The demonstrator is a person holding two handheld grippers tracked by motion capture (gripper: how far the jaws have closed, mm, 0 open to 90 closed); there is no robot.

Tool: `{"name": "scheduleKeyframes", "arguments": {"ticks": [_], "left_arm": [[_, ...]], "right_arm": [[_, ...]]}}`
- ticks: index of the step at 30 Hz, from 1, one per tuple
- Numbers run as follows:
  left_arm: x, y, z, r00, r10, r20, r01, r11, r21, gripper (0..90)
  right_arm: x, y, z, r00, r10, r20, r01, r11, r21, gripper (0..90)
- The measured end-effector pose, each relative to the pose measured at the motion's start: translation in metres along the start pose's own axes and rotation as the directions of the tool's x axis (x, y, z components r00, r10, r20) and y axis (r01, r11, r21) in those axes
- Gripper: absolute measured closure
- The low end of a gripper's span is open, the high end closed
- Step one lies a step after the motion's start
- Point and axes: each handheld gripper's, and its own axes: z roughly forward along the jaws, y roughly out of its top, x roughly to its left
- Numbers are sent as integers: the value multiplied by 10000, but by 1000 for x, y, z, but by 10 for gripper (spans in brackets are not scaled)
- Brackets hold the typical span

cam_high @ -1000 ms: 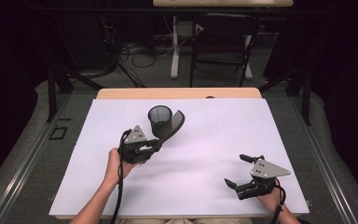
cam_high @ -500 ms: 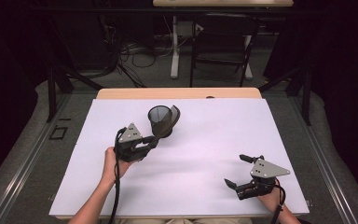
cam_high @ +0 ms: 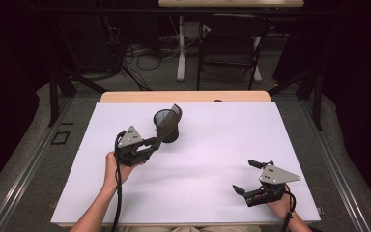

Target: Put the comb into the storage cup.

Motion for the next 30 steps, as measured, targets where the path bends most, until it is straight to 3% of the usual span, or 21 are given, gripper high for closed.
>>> {"name": "scheduleKeyframes", "arguments": {"ticks": [30], "left_arm": [[18,-6,-9,9936,-525,-1004,426,9942,-984,717]], "right_arm": [[-1,0,1,9999,100,-59,-100,9999,35,0]]}}
